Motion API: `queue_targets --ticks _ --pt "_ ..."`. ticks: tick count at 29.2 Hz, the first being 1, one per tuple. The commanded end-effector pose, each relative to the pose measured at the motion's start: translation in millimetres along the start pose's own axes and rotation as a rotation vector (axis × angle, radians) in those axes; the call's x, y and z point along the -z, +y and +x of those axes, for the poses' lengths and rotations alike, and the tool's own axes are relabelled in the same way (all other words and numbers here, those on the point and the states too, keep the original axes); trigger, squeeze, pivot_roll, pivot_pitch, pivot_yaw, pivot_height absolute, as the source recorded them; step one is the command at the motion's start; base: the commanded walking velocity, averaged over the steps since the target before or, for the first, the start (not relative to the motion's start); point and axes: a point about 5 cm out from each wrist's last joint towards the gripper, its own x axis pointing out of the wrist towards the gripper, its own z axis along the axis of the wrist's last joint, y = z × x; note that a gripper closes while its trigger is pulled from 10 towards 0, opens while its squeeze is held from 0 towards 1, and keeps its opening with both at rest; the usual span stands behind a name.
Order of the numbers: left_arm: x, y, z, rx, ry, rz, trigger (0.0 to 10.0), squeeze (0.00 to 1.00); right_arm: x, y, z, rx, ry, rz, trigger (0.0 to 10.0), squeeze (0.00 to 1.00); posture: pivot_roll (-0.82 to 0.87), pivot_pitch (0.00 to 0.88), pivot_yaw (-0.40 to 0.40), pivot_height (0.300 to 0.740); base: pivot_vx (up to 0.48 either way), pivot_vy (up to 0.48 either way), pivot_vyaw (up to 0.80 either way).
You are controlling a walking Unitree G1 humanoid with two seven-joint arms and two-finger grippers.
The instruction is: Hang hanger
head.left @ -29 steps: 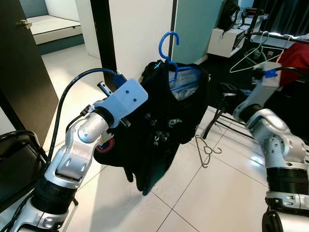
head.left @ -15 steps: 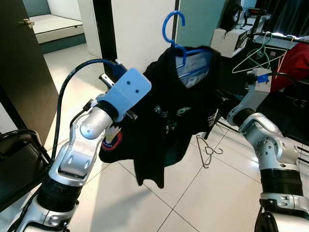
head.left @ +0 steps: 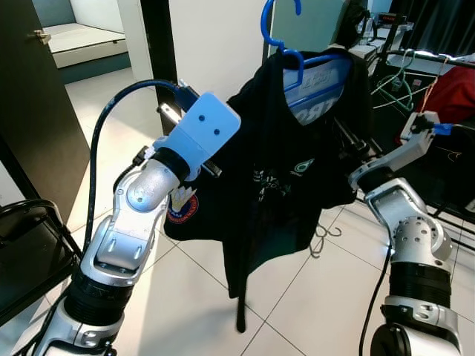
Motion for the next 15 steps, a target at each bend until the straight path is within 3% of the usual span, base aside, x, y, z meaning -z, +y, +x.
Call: queue_targets --ticks 1,13,15 --pt "-8.9 -0.2 0.4 -0.012 -0.043 -0.001 10.0 0.00 -1.0 9.3 2.9 -0.054 -0.005 0.017 10.0 0.00 0.00 0.000 -0.026 0.740 0.000 0.000 0.00" --pt "-16.1 -9.4 0.5 0.007 -0.068 -0.025 10.0 0.00 6.3 13.6 8.4 -0.034 0.049 -0.076 10.0 0.00 0.00 0.000 -0.029 0.740 0.000 0.000 0.00" --pt "-16.6 -10.1 0.6 0.008 -0.071 -0.028 10.0 0.00 5.0 8.8 10.7 0.024 0.054 -0.124 10.0 0.00 0.00 0.000 -0.031 0.740 0.000 0.000 0.00"
